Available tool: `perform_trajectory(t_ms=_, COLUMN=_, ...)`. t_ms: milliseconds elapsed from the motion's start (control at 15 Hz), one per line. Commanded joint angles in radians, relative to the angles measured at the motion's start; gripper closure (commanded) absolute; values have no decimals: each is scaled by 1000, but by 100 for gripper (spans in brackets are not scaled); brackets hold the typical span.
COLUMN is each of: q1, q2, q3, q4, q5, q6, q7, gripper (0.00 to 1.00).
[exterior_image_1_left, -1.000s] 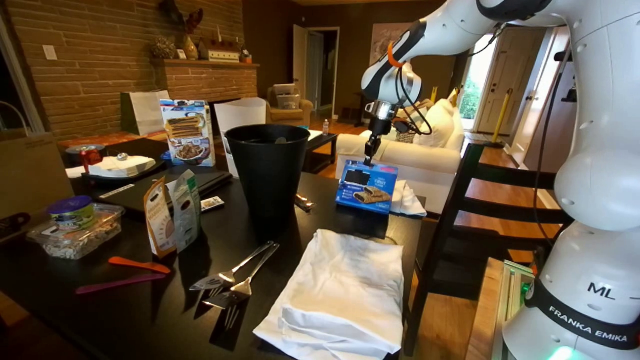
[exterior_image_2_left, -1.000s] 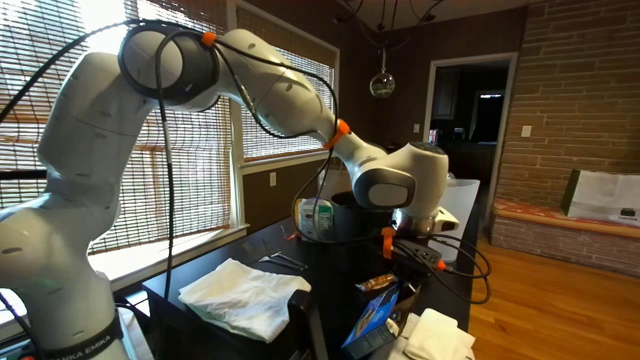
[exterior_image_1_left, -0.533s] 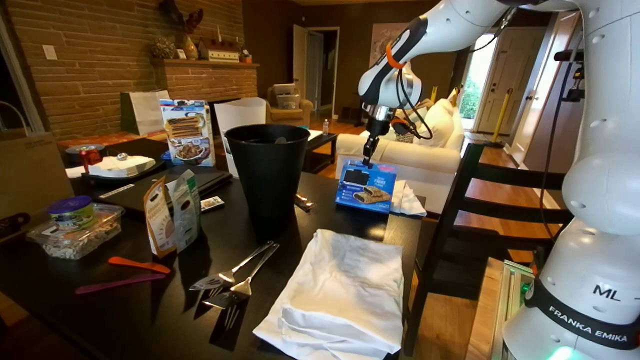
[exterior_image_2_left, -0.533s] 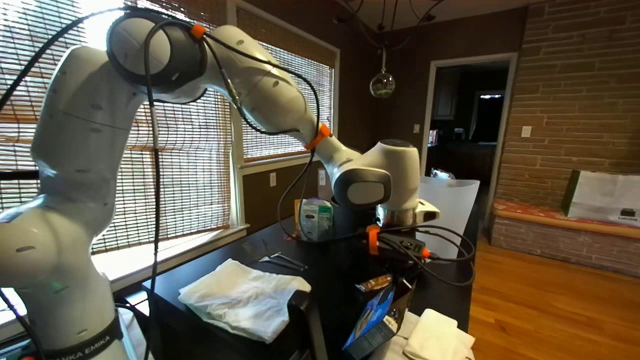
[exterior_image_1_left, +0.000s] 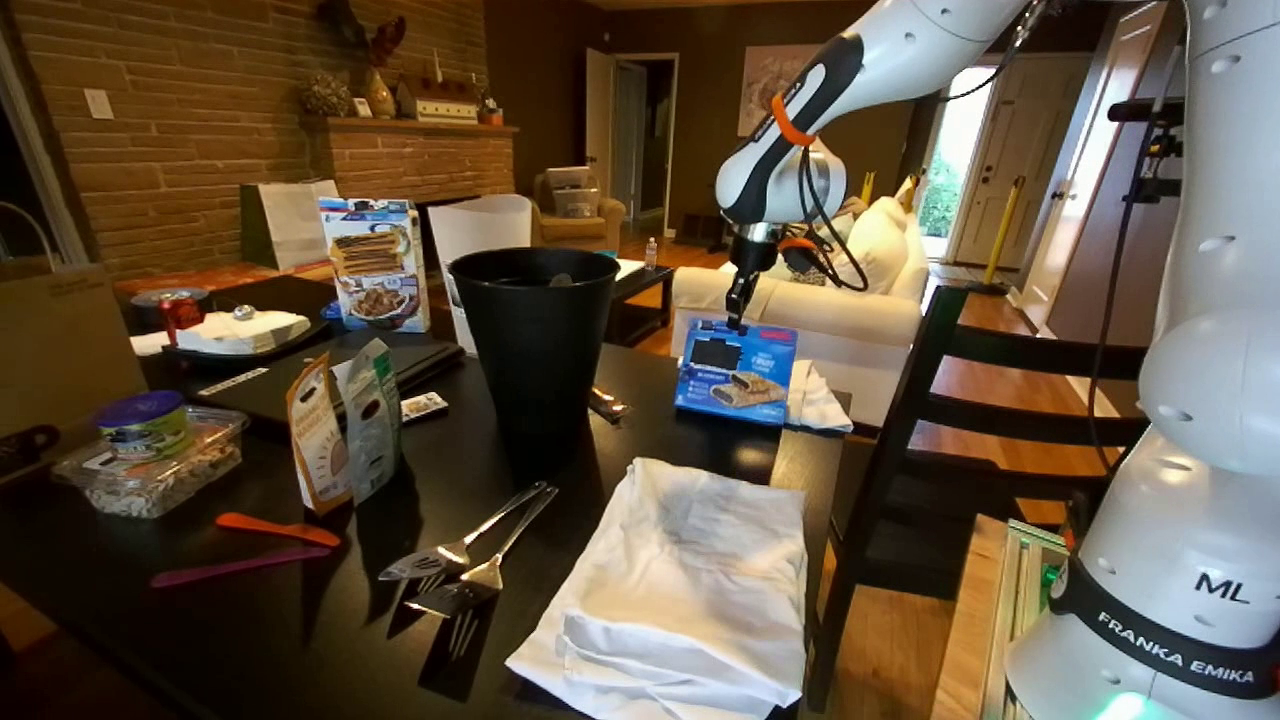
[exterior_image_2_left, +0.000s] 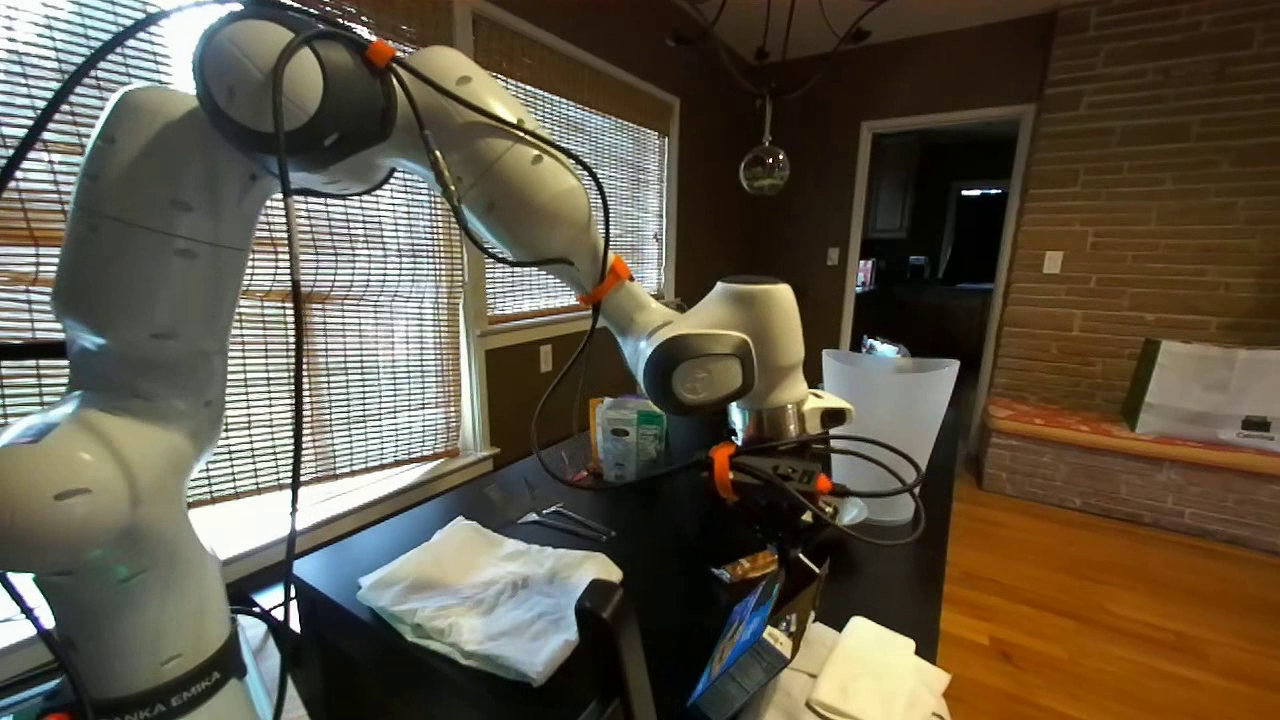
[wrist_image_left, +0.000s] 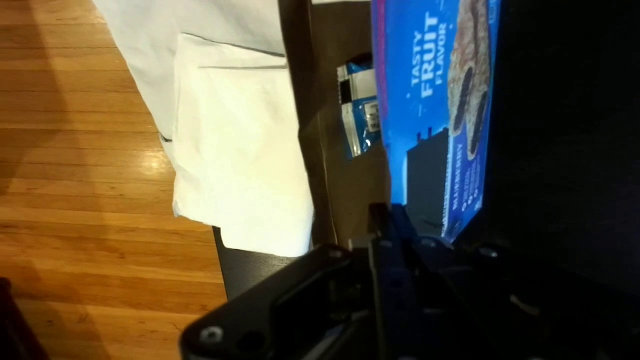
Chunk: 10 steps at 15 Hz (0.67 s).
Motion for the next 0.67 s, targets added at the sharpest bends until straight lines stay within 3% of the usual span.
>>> perform_trajectory(t_ms=0, q1=44, q2=-58, q3=-34, q4=-65, q5=-103, q6=57, q7=106, gripper=100)
perform_trajectory(t_ms=600, q1=113, q2=-65, q3=-69, q4=-126, q5=-328, q6=191, q7=366, gripper=100)
